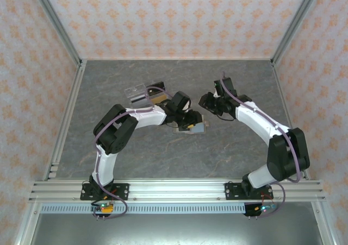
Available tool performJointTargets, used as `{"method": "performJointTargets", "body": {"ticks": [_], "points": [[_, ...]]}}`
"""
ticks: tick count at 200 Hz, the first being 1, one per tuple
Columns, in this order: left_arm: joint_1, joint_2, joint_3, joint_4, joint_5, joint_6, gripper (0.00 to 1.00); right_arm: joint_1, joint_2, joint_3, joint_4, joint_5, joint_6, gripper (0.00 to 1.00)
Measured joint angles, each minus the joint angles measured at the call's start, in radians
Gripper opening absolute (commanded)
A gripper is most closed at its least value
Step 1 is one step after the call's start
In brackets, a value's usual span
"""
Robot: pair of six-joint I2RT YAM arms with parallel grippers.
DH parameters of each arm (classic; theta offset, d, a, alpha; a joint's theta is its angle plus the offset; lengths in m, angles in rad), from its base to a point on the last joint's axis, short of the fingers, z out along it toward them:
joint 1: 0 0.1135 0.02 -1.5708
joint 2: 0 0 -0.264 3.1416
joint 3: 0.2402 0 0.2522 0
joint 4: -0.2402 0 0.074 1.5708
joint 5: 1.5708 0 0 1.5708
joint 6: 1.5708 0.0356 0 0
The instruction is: Take the credit cards out of the card holder
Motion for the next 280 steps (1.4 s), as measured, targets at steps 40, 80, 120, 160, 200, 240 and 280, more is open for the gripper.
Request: {"method": "performJointTargets", "body": {"ticks": [40,80,120,160,200,240,280], "points": [[0.0,-0.032,-0.019,-0.033,-0.031,0.022,0.37,0.0,0.098,0.0,0.005,-0.041,-0.001,0.27],[0.03,-0.195,-0.108,-0.109,-0.098,0.054,0.37,0.002,0.164,0.0,0.016,-0.097,-0.002,0.28],[0.098,-0.278,-0.159,-0.159,-0.175,0.069,0.36,0.038,0.218,0.007,0.02,-0.135,-0.02,0.29],[0.103,-0.261,-0.17,-0.174,-0.187,0.064,0.29,0.071,0.278,0.016,0.022,-0.162,-0.042,0.25],[0.103,-0.18,-0.169,-0.16,-0.182,0.041,0.23,0.071,0.317,0.016,0.062,-0.198,-0.046,0.21],[0.103,-0.138,-0.156,-0.161,-0.183,0.034,0.19,0.071,0.33,0.01,0.089,-0.22,-0.051,0.21],[0.103,-0.137,-0.149,-0.164,-0.187,0.025,0.15,0.07,0.341,0.008,0.104,-0.224,-0.068,0.19]]}}
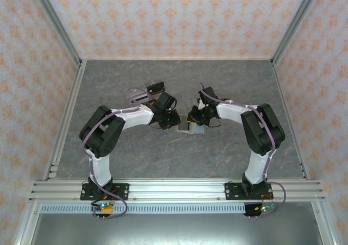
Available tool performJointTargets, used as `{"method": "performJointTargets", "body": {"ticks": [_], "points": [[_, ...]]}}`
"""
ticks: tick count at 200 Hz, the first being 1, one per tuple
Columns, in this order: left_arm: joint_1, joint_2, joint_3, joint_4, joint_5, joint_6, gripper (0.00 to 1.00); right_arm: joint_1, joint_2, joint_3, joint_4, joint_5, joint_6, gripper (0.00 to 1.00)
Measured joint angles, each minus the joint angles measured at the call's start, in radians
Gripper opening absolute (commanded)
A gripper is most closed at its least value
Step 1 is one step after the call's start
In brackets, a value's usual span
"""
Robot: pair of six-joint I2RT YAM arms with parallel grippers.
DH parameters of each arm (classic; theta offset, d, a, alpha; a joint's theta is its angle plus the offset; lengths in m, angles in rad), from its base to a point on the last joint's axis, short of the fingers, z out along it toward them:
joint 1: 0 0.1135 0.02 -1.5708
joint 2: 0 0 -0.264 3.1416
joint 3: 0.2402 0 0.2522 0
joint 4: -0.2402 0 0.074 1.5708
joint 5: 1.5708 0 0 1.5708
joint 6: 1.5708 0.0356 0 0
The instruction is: Take the credit cards out of the card holder
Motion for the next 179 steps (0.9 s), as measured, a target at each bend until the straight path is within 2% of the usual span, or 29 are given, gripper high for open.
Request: {"method": "performJointTargets", "body": {"ticks": [179], "points": [[0.001,0.019,0.008,-0.012,0.016,-0.006,0.13,-0.033,0.019,-0.034,0.085,-0.094,-0.056,0.15]]}}
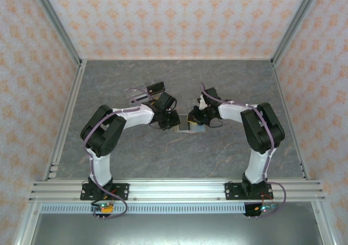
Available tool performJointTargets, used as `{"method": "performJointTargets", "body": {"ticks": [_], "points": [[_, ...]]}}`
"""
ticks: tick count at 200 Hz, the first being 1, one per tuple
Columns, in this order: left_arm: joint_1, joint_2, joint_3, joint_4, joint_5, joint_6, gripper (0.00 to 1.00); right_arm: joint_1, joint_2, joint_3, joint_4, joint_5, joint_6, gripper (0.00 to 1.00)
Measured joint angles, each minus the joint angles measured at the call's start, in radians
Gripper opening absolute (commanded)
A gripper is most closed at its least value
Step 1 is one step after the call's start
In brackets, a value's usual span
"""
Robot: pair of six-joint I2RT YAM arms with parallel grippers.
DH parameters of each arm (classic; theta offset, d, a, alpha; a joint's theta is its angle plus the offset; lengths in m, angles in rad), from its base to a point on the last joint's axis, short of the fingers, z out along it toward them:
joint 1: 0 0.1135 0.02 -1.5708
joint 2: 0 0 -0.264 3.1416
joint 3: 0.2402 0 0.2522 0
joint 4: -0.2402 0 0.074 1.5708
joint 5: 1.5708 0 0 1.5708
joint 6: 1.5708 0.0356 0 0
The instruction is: Take the credit cards out of the card holder
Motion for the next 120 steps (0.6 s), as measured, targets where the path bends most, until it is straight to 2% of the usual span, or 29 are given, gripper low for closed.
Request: {"method": "performJointTargets", "body": {"ticks": [52,120], "points": [[0.001,0.0,0.008,-0.016,0.003,0.004,0.15,-0.005,-0.003,-0.01,0.015,-0.005,-0.016,0.07],[0.001,-0.01,0.011,-0.049,-0.016,0.027,0.2,-0.011,-0.058,-0.051,0.014,-0.001,-0.015,0.03]]}}
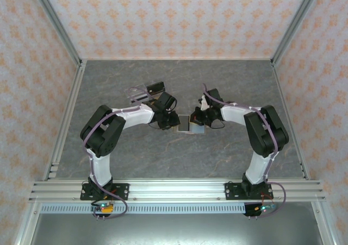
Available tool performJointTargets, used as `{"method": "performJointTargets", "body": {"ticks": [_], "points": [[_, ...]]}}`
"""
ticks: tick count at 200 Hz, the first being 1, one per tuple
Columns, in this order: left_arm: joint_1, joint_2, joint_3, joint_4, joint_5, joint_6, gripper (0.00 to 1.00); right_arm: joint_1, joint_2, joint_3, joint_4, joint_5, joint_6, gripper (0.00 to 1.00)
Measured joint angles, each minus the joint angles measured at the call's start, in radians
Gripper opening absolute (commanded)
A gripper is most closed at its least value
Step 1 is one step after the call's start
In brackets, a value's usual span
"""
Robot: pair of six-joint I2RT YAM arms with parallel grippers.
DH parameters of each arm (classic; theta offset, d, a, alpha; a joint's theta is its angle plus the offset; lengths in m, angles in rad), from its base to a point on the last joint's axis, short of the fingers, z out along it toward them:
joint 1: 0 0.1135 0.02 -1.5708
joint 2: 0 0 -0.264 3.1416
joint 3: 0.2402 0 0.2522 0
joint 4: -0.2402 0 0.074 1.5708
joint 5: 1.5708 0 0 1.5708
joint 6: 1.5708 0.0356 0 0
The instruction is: Take the credit cards out of the card holder
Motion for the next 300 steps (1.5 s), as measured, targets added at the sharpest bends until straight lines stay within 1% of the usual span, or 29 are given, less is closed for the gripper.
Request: {"method": "performJointTargets", "body": {"ticks": [28,34,66,103,188,274,300], "points": [[0.0,-0.014,0.0,-0.007,0.0,0.003,0.21,-0.004,0.0,-0.007,0.0,0.004,0.001,0.04],[0.0,-0.02,0.0,-0.007,0.0,0.006,0.21,-0.005,0.0,-0.01,0.0,0.004,0.001,0.05],[0.0,-0.04,0.0,0.0,0.005,0.018,0.21,-0.006,0.0,-0.015,0.002,-0.002,0.015,0.19],[0.0,-0.039,0.0,0.01,0.017,0.022,0.2,-0.006,0.0,-0.027,0.006,-0.012,0.035,0.22],[0.0,0.01,0.0,0.042,0.045,0.021,0.18,-0.006,0.0,-0.035,0.022,-0.025,0.046,0.22],[0.0,0.022,0.002,0.062,0.062,0.021,0.13,-0.008,0.005,-0.048,0.048,-0.056,0.05,0.16],[0.0,0.023,0.002,0.062,0.066,0.021,0.11,-0.013,0.007,-0.055,0.064,-0.068,0.053,0.12]]}}
